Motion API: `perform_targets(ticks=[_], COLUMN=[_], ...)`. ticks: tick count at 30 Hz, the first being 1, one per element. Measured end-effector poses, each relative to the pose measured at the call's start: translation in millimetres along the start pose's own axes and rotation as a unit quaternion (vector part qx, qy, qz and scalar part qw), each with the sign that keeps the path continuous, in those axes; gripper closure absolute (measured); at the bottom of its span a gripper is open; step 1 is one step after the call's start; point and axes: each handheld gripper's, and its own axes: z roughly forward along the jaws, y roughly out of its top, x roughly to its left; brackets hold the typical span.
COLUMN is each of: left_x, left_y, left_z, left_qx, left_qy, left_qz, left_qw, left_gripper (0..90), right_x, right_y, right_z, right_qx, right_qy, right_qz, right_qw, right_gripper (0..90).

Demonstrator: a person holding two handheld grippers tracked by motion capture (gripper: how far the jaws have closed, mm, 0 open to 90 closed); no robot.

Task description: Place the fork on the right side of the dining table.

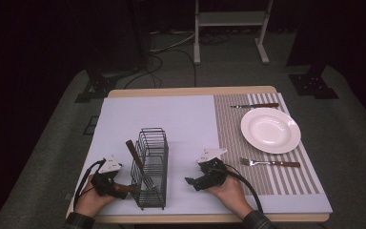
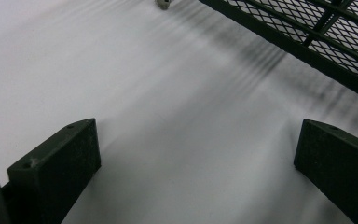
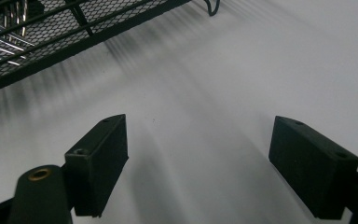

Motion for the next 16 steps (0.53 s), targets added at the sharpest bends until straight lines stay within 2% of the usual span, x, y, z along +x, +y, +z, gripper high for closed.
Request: perform_targets(ticks=[4,8,16], left_x=[0.0,0.0,-0.1], left_y=[0.0,0.0,-0.1], left_z=[0.0,0.0,0.0], left_qx=[0.000,0.000,0.000], left_qy=[0.000,0.000,0.000], left_qz=[0.000,0.000,0.000], left_qw=[1.0000,1.0000,1.0000], left_gripper=[0.0,0.0,0.0], right_x=[2.7,7.8,7.9], right_y=[-0.4,0.6,0.3], right_z=[5.5,9.2,9.4], right_qx=[0.005,0.018,0.018], right_qy=[-0.011,-0.034,-0.036], right_qz=[-0.009,-0.029,-0.031], right_qw=[0.9999,0.9988,0.9987], right_gripper=[15.3,9.9,9.5])
